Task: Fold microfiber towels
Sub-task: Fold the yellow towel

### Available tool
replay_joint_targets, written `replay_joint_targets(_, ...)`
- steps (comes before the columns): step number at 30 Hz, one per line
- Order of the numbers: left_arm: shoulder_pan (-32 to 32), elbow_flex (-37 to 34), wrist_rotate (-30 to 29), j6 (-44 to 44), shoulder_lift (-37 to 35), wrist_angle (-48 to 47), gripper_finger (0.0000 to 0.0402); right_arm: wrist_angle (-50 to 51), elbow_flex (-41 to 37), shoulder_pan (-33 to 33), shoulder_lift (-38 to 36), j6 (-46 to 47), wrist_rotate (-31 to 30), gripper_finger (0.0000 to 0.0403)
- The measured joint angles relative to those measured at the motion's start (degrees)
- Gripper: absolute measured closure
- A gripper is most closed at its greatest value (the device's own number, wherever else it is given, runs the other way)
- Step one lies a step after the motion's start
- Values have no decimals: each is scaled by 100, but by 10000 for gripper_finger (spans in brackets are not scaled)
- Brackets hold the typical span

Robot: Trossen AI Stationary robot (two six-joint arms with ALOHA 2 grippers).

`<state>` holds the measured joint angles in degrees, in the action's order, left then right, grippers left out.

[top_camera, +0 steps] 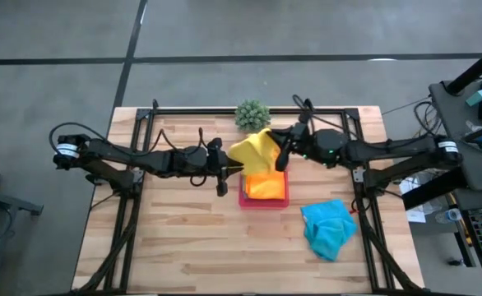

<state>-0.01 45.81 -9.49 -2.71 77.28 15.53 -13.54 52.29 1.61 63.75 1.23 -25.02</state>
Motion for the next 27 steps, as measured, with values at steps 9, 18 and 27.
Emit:
replay_joint_targets(9,0,-16,-1062,-143,13,6,239,-288,697,2,1134,102,-5,394)
replay_joint_targets(18,0,-53,-1050,-643,28,-384,214,81,1873,15,2368,21,-622,394)
replay_joint_targets(27,-126,-128,-605,-956,7,-811,214,549,2802,19,3240,2,-670,394)
